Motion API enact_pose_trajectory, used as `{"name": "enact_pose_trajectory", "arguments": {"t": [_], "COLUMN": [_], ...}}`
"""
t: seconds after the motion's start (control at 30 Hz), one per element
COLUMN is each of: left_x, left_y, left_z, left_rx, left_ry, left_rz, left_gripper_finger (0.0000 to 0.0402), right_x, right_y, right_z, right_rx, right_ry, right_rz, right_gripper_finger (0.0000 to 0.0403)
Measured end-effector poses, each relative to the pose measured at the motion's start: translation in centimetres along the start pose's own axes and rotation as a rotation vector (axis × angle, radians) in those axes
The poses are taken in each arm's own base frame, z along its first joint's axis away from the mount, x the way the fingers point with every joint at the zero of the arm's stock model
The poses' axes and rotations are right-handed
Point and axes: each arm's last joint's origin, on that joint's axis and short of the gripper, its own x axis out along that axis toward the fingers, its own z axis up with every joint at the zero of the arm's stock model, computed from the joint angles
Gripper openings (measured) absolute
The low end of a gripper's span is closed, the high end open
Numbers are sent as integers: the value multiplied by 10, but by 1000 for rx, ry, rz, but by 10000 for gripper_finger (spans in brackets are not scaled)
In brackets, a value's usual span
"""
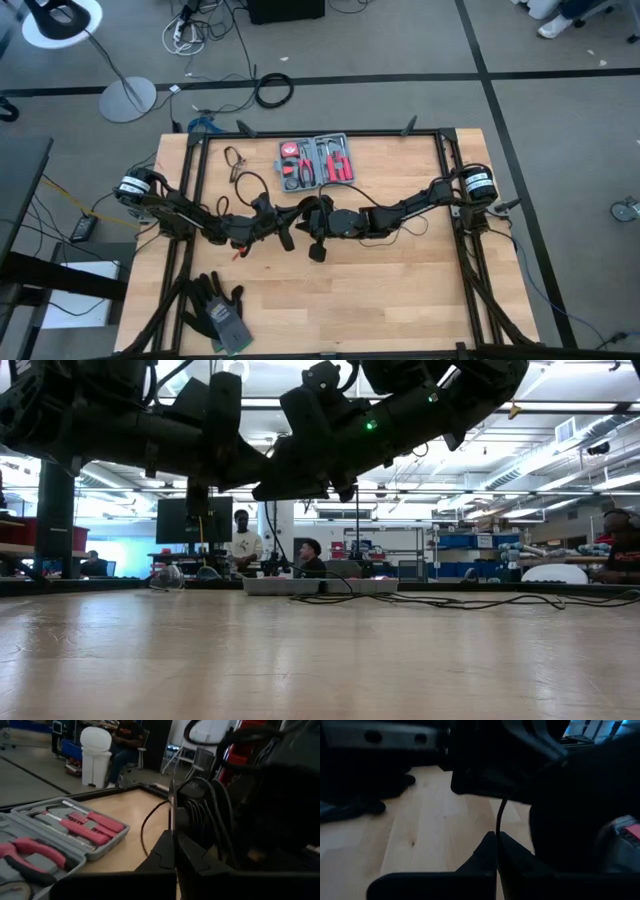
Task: Coil cords
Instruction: Coil the black wire onto the black spool
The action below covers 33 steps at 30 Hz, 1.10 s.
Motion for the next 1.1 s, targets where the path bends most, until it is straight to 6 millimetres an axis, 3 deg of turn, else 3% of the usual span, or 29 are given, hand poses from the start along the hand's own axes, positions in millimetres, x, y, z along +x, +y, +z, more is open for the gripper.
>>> {"name": "enact_pose_trajectory", "arguments": {"t": [0.5, 0.83, 1.1], "left_x": [0, -2, -22], "left_y": [1, -2, 17], "left_z": [-3, 9, 9], "left_rx": [-4, -79, -152], "left_ry": [22, -82, -163], "left_rz": [-8, -52, -57], "left_gripper_finger": [0, 0, 0], "right_x": [3, -3, -19], "right_y": [-9, -4, 11], "right_z": [1, -21, -51], "right_rx": [139, 101, 112], "right_ry": [18, 188, 244], "right_rz": [-14, -143, -200], "right_gripper_finger": [0, 0, 0]}}
